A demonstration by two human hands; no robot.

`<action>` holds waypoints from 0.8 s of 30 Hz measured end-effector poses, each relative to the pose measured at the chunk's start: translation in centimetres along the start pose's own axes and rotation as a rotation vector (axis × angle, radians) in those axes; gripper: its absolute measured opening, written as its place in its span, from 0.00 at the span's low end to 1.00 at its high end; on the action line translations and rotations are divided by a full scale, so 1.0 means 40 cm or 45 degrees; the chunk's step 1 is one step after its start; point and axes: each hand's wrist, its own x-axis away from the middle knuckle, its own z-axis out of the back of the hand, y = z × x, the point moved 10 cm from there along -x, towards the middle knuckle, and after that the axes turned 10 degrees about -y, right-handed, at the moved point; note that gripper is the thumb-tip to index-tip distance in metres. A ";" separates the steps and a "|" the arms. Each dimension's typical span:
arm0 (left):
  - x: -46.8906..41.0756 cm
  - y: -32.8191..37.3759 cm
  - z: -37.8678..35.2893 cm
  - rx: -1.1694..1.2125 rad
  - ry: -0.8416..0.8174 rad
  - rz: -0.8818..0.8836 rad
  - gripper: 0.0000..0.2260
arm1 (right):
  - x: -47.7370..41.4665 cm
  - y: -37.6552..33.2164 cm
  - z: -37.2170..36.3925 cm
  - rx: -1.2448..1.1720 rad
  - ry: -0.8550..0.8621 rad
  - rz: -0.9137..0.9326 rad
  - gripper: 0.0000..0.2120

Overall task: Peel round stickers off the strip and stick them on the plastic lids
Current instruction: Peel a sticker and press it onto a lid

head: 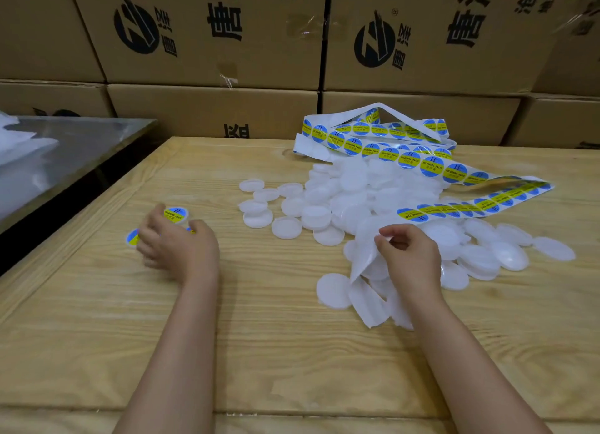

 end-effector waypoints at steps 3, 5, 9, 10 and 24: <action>0.047 0.087 -0.032 0.213 -0.100 -0.384 0.17 | 0.004 -0.018 -0.011 -0.136 -0.038 0.060 0.15; 0.092 0.126 -0.074 0.392 -0.278 -0.474 0.14 | 0.011 -0.040 -0.025 -0.192 -0.089 0.135 0.23; 0.200 0.189 -0.163 0.502 -0.617 -0.620 0.13 | 0.021 -0.054 -0.066 -0.231 -0.252 0.198 0.36; 0.225 0.200 -0.178 0.515 -0.678 -0.659 0.13 | 0.022 -0.053 -0.073 -0.197 -0.283 0.206 0.38; 0.360 0.263 -0.261 0.786 -1.275 -0.682 0.14 | 0.060 -0.115 -0.093 -0.173 -0.352 0.417 0.20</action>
